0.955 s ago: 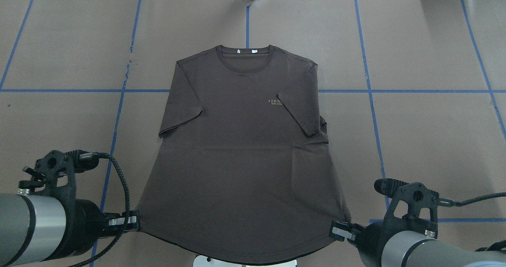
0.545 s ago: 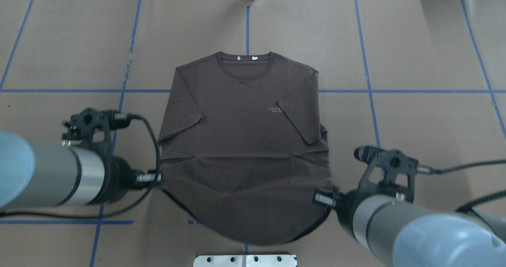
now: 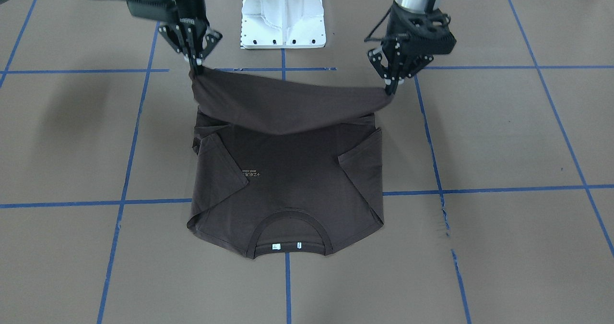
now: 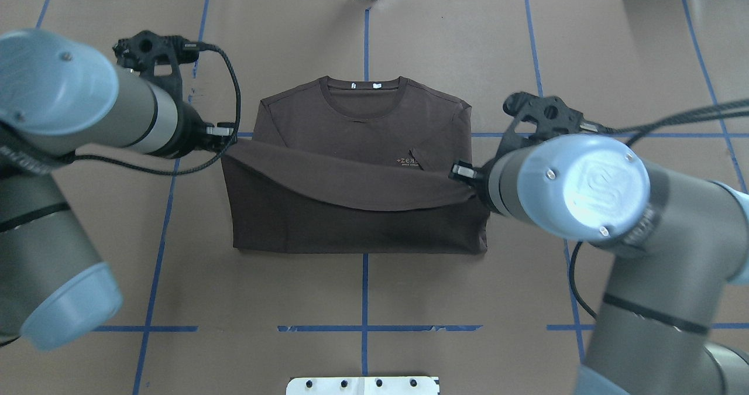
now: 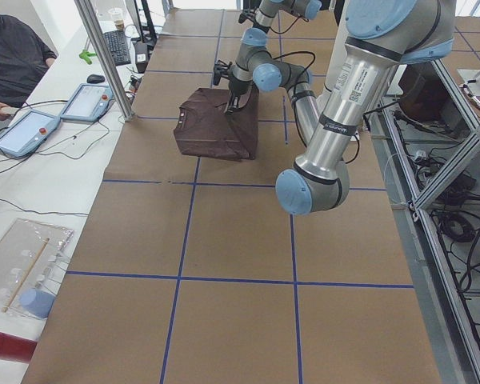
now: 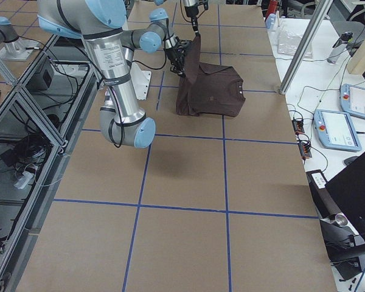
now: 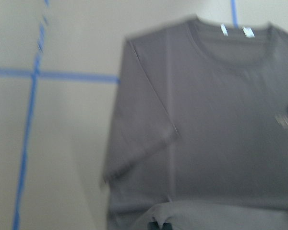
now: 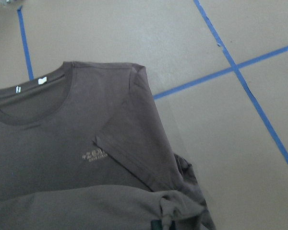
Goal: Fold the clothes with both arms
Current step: 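Lift the hem with both grippers and fold it toward the collar, then lay the hem near the collar and release with both grippers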
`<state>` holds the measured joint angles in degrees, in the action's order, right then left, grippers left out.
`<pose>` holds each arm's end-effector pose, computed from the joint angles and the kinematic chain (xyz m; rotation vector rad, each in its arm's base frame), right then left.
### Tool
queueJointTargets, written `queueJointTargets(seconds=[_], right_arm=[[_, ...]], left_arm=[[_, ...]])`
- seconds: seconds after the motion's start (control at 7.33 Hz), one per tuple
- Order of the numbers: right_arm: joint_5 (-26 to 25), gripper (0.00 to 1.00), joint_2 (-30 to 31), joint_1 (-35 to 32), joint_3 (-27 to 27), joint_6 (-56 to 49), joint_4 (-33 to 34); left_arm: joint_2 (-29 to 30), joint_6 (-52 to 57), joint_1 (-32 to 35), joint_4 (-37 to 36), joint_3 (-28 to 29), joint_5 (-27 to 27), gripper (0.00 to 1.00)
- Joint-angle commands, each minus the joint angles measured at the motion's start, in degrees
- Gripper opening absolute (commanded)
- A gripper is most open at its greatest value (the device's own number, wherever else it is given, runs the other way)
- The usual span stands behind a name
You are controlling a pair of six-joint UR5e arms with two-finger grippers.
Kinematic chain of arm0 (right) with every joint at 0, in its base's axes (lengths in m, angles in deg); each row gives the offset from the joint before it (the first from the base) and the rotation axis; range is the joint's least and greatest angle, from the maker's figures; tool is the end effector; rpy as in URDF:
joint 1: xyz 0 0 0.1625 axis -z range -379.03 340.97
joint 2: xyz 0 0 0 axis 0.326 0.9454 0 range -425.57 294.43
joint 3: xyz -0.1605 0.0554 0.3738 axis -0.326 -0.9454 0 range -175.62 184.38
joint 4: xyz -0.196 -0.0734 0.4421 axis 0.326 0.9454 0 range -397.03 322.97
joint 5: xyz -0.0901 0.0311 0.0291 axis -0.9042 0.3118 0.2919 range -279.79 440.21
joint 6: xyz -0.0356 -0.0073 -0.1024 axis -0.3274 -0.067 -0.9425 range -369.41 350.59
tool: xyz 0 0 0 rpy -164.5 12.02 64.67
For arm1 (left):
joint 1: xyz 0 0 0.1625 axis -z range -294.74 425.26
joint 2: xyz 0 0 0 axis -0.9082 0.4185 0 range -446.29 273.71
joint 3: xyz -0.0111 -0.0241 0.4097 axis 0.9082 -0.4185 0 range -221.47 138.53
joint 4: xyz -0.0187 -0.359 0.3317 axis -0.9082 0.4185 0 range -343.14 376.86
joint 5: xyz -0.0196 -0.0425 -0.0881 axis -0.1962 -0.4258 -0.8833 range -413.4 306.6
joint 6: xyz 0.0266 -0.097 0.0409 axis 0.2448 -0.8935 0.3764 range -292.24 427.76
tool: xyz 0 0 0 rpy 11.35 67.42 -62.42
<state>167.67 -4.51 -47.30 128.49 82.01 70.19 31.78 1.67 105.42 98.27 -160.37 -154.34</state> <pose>-0.4272 -0.3864 0.1064 0.2291 -0.7773 0.5077 0.3826 -0.4703 0.1264 0.2947 0.8097 -0.1853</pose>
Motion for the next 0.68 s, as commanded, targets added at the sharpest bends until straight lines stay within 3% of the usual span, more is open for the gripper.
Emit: queueJointTargets(seconds=[0.0,0.27,0.55], right_arm=[[0.79,0.0,-3.04,-5.29,-17.43,-2.29,-15.13],[1.05,0.0,-8.12,-8.1,-31.67,-3.69,-22.54],[2.45,0.0,-11.3,-11.0,-44.34,-5.53,-31.75]], left_arm=[[2.25,1.14,3.68,15.71,17.56,0.31,0.0],[7.23,1.32,4.92,24.12,31.47,0.57,0.0],[9.36,1.75,5.1,29.31,38.98,1.53,0.0]])
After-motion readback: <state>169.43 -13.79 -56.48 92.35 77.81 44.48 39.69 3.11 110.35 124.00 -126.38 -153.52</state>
